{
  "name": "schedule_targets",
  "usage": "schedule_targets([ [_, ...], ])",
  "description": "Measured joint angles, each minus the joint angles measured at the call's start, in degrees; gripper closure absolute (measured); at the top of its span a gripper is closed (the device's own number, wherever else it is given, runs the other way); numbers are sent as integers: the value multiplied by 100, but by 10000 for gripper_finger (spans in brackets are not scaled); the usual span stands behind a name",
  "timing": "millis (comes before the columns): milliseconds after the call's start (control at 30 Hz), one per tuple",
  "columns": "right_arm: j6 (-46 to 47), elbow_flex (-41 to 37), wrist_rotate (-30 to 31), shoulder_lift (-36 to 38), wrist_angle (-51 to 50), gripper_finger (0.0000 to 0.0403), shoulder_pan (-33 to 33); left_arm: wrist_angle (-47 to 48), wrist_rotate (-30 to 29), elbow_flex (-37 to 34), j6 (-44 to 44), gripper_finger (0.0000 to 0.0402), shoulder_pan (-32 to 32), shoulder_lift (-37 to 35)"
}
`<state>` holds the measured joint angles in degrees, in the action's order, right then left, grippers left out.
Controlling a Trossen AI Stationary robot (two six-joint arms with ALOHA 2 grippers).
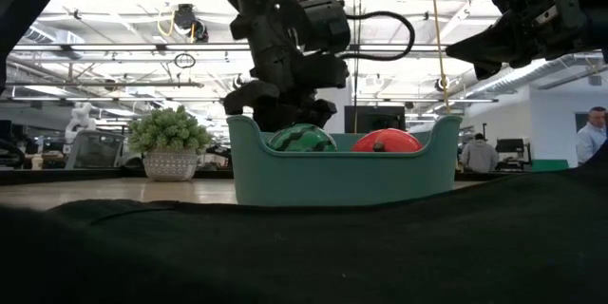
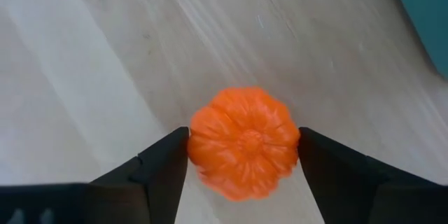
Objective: Pick and placing Produce into tupperware
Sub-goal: Put the pumpkin into the blue bin
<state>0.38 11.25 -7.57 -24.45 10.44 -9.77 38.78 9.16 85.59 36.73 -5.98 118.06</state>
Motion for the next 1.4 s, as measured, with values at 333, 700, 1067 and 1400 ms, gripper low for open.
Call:
schedule_targets([
  [333, 0, 0, 0, 0, 0, 403, -1, 620, -139, 815, -42, 148, 0, 0],
  [700, 0, 0, 0, -2, 0, 403, 1, 1143, 411, 1665, -295, 144, 21, -1],
  [1067, -1, 0, 0, -1, -2, 403, -1, 1931, 580, 2430, -232, 144, 28, 2],
  [1400, 0, 0, 0, -2, -2, 403, -1, 2434, 537, 2927, -272, 144, 28, 1],
])
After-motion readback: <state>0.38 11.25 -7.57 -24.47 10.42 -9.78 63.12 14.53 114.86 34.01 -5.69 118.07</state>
